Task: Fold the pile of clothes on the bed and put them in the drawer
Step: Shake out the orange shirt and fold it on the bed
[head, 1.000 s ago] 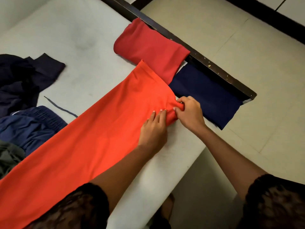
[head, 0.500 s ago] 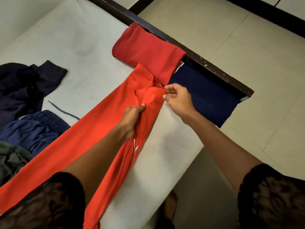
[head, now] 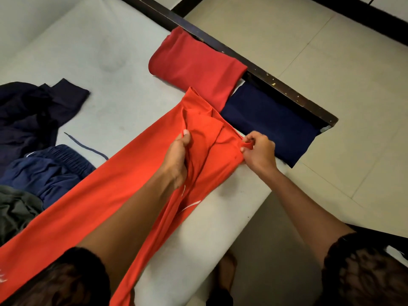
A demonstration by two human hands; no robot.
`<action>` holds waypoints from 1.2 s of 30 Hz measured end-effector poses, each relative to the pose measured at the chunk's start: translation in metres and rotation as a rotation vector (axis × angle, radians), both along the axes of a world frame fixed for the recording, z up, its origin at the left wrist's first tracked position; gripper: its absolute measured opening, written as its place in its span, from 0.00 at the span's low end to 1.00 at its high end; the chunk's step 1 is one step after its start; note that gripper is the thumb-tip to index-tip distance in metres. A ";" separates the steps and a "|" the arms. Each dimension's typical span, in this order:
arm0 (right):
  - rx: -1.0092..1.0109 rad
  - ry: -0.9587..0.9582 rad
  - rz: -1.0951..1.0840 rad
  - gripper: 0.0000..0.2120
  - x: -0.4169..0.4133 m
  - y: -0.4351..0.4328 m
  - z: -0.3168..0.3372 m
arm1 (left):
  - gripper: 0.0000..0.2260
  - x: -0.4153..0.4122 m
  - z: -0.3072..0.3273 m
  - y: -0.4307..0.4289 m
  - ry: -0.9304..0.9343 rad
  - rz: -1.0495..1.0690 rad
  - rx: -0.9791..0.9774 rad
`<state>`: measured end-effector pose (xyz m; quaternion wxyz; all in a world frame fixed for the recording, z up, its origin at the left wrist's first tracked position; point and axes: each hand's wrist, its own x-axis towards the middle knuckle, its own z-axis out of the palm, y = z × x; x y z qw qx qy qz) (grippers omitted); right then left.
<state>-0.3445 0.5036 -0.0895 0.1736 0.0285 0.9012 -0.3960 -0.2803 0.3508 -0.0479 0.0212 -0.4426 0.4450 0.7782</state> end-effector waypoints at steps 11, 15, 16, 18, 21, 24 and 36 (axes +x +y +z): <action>0.407 0.564 0.921 0.20 0.016 0.010 -0.012 | 0.12 0.002 -0.002 0.016 0.075 -0.110 -0.012; 0.603 0.620 1.022 0.15 0.015 0.038 -0.009 | 0.12 0.002 -0.003 0.022 0.081 -0.160 -0.108; 0.621 0.641 1.008 0.13 0.015 0.048 -0.010 | 0.11 0.002 -0.004 0.024 0.075 -0.170 -0.130; 0.668 0.679 0.941 0.10 0.016 0.069 -0.013 | 0.14 0.003 -0.006 0.030 0.065 -0.199 -0.180; 0.700 0.638 0.827 0.11 0.021 0.084 -0.015 | 0.19 0.009 -0.009 0.047 0.094 -0.217 -0.289; 0.624 0.709 0.825 0.07 0.026 0.070 -0.010 | 0.19 0.016 -0.007 0.068 0.140 -0.115 -0.455; 0.814 0.286 1.070 0.30 0.000 0.020 -0.014 | 0.17 0.021 -0.013 0.072 0.349 -0.155 -0.597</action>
